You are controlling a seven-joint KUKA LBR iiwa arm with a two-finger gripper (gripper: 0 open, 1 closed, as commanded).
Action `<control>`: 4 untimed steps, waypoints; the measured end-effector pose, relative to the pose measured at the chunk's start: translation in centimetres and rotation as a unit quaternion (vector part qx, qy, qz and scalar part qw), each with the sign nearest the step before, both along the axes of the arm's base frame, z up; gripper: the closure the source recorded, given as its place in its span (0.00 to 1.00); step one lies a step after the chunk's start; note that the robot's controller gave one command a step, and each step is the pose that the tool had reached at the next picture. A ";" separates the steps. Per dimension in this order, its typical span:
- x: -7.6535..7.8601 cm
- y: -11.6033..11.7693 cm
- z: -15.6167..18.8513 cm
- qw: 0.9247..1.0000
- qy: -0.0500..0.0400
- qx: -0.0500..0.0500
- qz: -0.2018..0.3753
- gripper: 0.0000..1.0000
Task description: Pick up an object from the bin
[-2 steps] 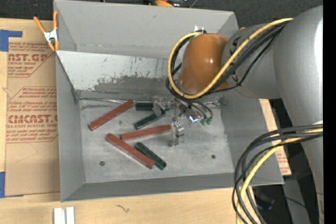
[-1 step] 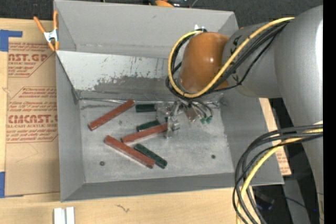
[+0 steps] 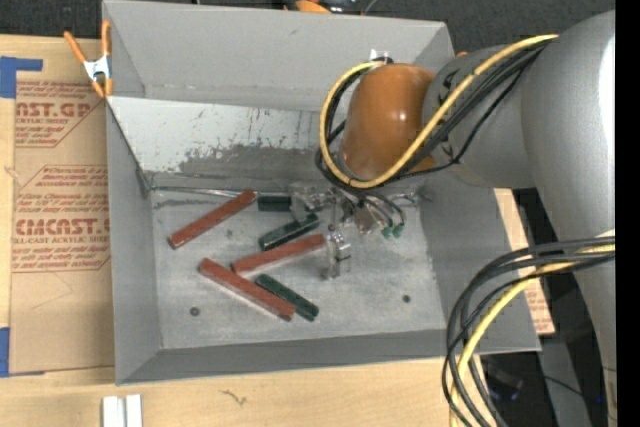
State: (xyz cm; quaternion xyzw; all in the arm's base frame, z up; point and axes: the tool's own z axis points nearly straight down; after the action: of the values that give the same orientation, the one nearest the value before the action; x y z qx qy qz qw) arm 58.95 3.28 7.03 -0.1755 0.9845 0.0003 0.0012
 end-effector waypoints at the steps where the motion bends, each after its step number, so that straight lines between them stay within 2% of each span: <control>1: 0.1 0.0 0.3 1.000 -0.001 0.000 0.000 1.00; 2: -3.5 11.9 0.3 0.980 -0.005 0.000 0.197 1.00; 3: -5.9 6.4 0.5 0.771 -0.012 -0.002 0.637 1.00; 4: -7.3 5.8 8.2 0.770 -0.003 -0.002 0.638 1.00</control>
Offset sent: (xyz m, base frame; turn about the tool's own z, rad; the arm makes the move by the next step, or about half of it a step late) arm 0.0000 0.0000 0.0000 0.0000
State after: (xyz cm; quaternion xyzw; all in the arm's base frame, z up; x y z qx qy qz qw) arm 51.66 9.03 15.27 -0.7632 0.6461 -0.0017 0.0034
